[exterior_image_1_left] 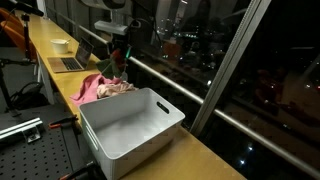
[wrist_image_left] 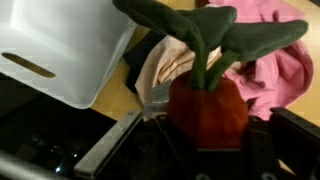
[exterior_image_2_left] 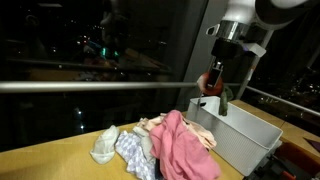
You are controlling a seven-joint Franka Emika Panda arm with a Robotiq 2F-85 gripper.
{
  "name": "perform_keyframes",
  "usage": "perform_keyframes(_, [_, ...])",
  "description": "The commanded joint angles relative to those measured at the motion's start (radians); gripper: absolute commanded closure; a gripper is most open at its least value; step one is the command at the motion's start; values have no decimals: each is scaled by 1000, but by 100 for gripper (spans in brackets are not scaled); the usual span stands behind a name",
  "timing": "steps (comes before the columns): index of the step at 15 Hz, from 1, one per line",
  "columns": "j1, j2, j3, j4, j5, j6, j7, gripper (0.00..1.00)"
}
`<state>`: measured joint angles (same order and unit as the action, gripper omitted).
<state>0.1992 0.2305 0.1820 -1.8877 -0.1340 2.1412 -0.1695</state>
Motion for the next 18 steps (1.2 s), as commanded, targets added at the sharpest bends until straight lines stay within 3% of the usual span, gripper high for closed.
perform_keyframes(1, [-14,25,8,1,65,-12,-26,42])
perform_keyframes(7, [-8,51,8,2,78,-18,-15,1])
perform_keyframes(18, [42,78,34,2,-10,39,-57,0])
